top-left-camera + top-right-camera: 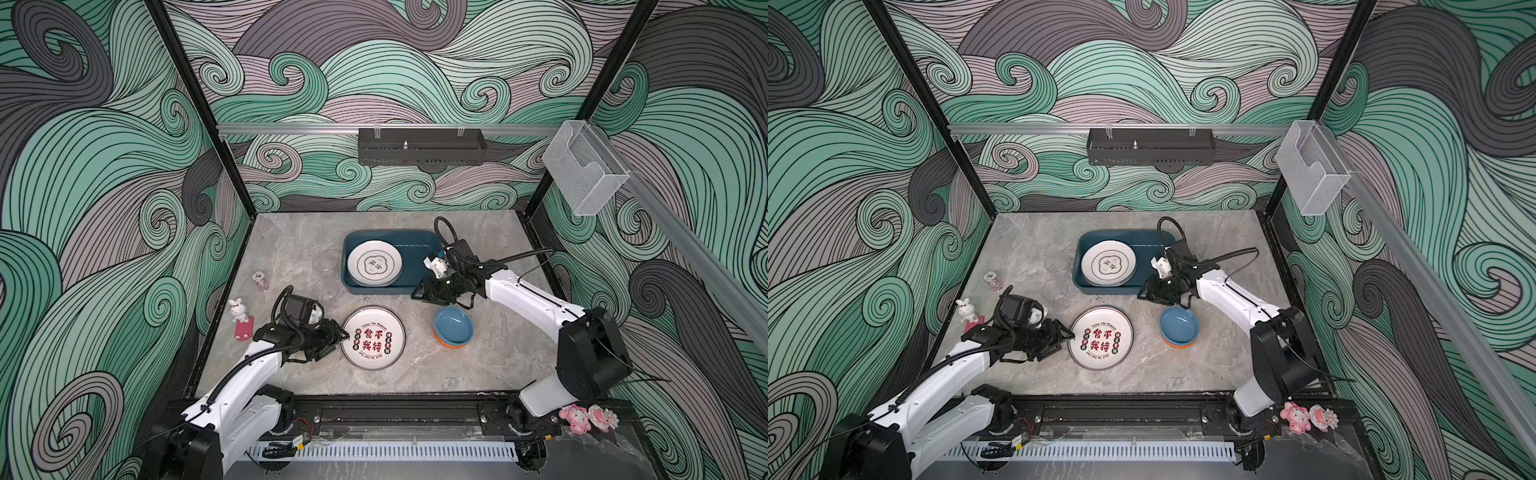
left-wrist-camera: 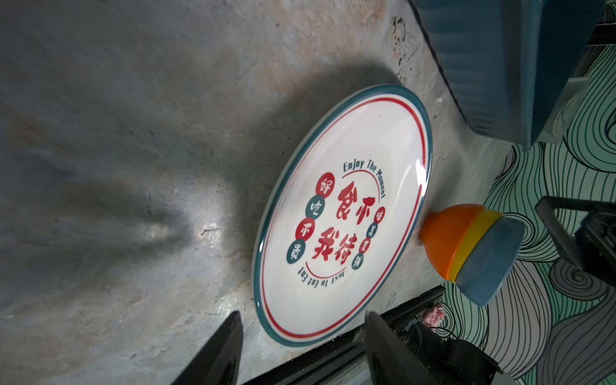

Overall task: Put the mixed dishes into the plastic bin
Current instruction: 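Withdraw the right gripper from the bin toward the red-text plate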

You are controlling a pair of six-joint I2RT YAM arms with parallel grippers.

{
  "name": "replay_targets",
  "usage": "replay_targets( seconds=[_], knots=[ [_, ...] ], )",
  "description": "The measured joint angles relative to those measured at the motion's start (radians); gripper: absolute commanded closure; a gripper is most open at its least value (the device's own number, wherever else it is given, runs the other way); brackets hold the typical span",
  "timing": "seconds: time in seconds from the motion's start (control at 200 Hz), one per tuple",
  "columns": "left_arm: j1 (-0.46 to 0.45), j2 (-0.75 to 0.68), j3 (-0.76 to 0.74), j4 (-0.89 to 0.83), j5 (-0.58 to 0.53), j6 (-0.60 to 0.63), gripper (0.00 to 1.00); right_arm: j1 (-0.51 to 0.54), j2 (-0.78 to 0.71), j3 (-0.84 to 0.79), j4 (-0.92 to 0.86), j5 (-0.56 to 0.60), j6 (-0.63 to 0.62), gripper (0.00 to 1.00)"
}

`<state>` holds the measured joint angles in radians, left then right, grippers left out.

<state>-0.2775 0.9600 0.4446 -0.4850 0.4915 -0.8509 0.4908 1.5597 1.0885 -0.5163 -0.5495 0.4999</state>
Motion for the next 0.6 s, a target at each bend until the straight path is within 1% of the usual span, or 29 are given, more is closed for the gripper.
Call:
replay_targets(
  seconds=[0.115, 0.215, 0.5, 0.6],
  knots=[
    [0.000, 0.027, -0.036, 0.048, 0.005, 0.003, 0.39, 0.011, 0.000, -0.003, 0.006, -0.013, -0.003, 0.54],
    [0.000, 0.045, -0.050, 0.080, 0.005, 0.006, 0.42, 0.012, -0.002, -0.003, 0.013, -0.018, -0.003, 0.55],
    [0.000, 0.158, -0.066, 0.192, 0.005, 0.013, 0.57, 0.012, -0.002, -0.003, 0.021, -0.020, -0.006, 0.55],
    [0.000, 0.193, -0.072, 0.224, 0.006, 0.013, 0.62, 0.012, -0.002, -0.003, 0.021, -0.020, -0.011, 0.55]
  ],
)
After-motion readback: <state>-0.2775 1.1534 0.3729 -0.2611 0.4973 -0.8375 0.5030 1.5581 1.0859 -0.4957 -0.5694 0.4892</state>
